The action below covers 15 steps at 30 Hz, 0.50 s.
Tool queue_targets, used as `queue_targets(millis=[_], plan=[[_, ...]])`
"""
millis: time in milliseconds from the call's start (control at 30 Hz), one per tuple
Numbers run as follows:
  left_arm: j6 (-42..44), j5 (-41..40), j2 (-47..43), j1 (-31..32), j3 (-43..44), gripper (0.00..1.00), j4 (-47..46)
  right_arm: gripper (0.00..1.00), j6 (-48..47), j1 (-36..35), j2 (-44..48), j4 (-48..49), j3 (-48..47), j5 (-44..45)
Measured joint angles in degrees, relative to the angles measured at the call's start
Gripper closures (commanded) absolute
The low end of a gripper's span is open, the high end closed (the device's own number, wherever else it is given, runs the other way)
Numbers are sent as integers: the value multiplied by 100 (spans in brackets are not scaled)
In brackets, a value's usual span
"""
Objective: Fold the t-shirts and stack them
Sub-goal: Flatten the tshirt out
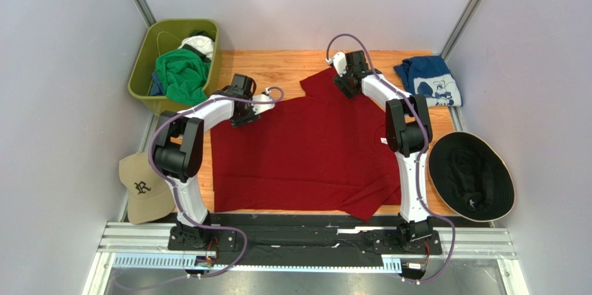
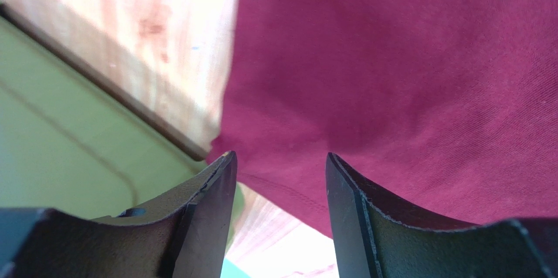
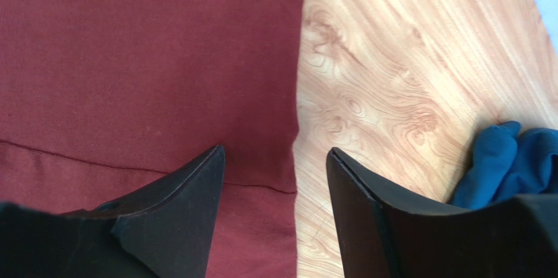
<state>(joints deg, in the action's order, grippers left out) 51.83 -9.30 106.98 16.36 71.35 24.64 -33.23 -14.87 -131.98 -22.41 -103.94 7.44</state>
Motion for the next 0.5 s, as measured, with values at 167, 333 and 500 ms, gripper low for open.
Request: queue_targets(millis=[167, 333, 500], plan=[[55, -48, 210, 0, -48, 40, -4, 37, -24, 0, -9, 26, -4, 7], [133, -223, 376, 7, 46, 41, -7, 37, -76, 0, -35, 81, -7, 66], [234, -376, 616, 4, 323, 42, -20, 38, -223, -11, -98, 258, -31, 238]])
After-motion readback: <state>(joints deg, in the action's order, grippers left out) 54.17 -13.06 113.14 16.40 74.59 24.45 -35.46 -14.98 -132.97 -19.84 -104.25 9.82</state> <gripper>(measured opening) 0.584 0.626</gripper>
